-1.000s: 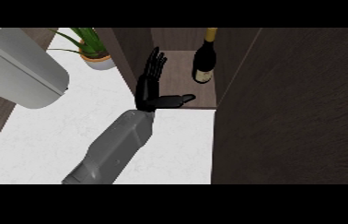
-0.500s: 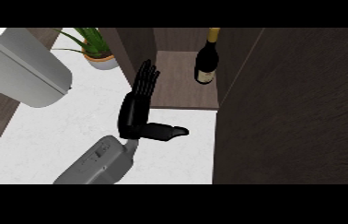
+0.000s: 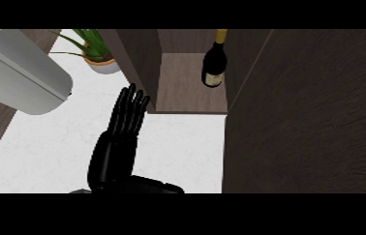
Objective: Pick up the wine, place it into the cabinet and close the cabinet
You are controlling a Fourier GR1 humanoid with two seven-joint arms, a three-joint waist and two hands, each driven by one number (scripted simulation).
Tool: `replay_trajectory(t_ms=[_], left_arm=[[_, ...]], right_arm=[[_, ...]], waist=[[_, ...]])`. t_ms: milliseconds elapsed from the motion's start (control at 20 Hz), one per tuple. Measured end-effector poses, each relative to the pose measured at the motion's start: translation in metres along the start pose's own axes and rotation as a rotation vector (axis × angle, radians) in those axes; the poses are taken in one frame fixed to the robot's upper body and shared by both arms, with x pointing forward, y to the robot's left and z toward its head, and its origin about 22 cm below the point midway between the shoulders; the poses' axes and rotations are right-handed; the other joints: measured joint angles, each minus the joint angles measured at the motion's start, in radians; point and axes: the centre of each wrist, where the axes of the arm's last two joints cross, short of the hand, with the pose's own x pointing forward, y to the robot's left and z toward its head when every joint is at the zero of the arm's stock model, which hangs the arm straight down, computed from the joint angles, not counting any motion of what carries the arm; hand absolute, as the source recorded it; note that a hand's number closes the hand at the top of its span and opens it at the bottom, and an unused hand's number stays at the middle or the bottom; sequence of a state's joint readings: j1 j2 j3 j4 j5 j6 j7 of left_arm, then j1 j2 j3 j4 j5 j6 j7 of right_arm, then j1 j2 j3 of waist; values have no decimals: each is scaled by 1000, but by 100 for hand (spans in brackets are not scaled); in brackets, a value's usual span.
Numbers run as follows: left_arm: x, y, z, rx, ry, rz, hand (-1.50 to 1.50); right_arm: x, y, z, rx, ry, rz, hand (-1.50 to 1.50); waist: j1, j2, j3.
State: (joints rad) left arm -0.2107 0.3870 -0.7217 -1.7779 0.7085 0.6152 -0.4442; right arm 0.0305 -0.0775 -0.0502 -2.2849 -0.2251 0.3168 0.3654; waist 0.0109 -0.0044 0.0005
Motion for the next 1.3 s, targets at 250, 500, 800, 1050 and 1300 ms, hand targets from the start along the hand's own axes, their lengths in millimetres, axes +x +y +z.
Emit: replay_trajectory(t_ms=[250,500,800,1050,1300], left_arm=[[20,11,28,27,-14,-14,-150],[40,30,51,88,-35,-60,-150],[67,55,71,141,-65,-90,-150],[86,81,88,176,-78,-92,-150],[101,103,103,193,-87,-100,-150]], right_arm=[[6,-1,6,144,36,82,150],[13,7,13,313,72,99,150],[6,34,15,437,155,0,150],[9,61,12,503,175,-89,150],[17,92,3,548,158,-140,150]], waist=[[2,0,0],[3,0,-1],[4,0,-1],[7,-2,-2],[10,-4,-3]])
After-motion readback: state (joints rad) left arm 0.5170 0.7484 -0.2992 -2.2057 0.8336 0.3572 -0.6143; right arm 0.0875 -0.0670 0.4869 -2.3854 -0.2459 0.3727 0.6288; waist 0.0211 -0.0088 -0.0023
